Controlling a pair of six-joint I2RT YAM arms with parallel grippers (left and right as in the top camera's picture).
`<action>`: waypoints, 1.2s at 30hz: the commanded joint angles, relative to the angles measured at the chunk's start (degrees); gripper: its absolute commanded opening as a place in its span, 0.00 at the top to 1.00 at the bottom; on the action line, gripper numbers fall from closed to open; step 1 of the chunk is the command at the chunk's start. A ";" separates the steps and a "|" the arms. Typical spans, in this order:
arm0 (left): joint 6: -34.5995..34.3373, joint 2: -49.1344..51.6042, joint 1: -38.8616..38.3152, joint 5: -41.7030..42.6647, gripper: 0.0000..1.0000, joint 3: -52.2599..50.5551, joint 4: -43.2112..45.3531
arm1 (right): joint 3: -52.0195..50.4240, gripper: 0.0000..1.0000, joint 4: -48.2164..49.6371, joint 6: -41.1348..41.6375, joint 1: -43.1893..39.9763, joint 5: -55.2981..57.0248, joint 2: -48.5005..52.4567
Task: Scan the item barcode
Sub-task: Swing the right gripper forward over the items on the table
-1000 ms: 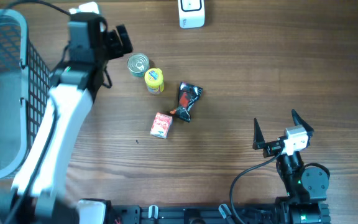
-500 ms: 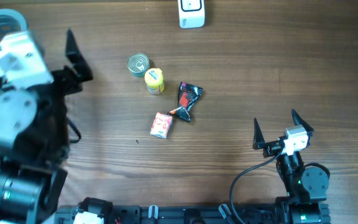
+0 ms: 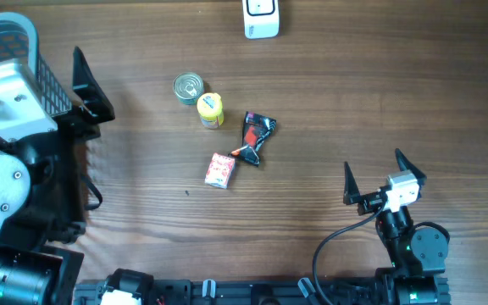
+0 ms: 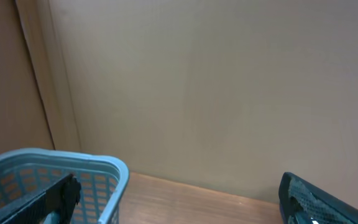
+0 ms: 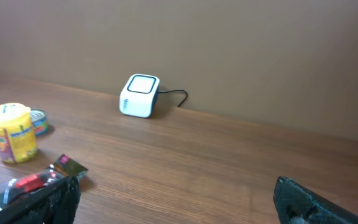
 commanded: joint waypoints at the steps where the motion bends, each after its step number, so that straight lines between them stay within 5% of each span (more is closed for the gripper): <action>1: -3.45 -0.09 -0.31 2.21 0.00 -0.28 -1.62 | -0.04 0.00 0.66 5.44 0.09 -3.28 -0.20; 3: -3.48 -0.09 -0.31 5.05 0.00 -0.28 -4.70 | -0.04 0.00 3.32 6.36 0.07 -1.31 -0.20; 4: -3.91 -0.09 -0.31 6.64 0.00 -0.28 -10.51 | -0.02 0.00 13.97 12.46 0.07 -7.19 -0.20; 6: -5.51 -0.09 -0.31 6.62 0.00 -0.28 -12.44 | 0.02 0.00 20.46 16.09 0.07 -12.02 0.24; 11: -9.35 -0.09 -0.31 6.67 0.00 -0.28 -13.20 | 2.58 0.00 20.28 25.11 0.09 -15.41 9.84; 20: -9.35 -0.04 -0.31 6.62 0.00 -1.36 -16.02 | 25.99 0.00 21.27 19.39 0.09 -24.13 44.00; 24: -9.57 0.09 -0.31 6.62 0.00 -2.23 -17.84 | 43.34 0.00 9.75 17.55 0.33 -24.37 59.21; 30: -9.57 0.26 -0.31 6.40 0.00 -2.23 -21.35 | 72.67 0.00 -24.85 5.77 7.28 -10.10 76.24; 36: -9.62 0.31 -0.31 6.40 0.00 -2.23 -22.43 | 91.43 0.00 -44.41 2.97 17.14 -3.43 84.26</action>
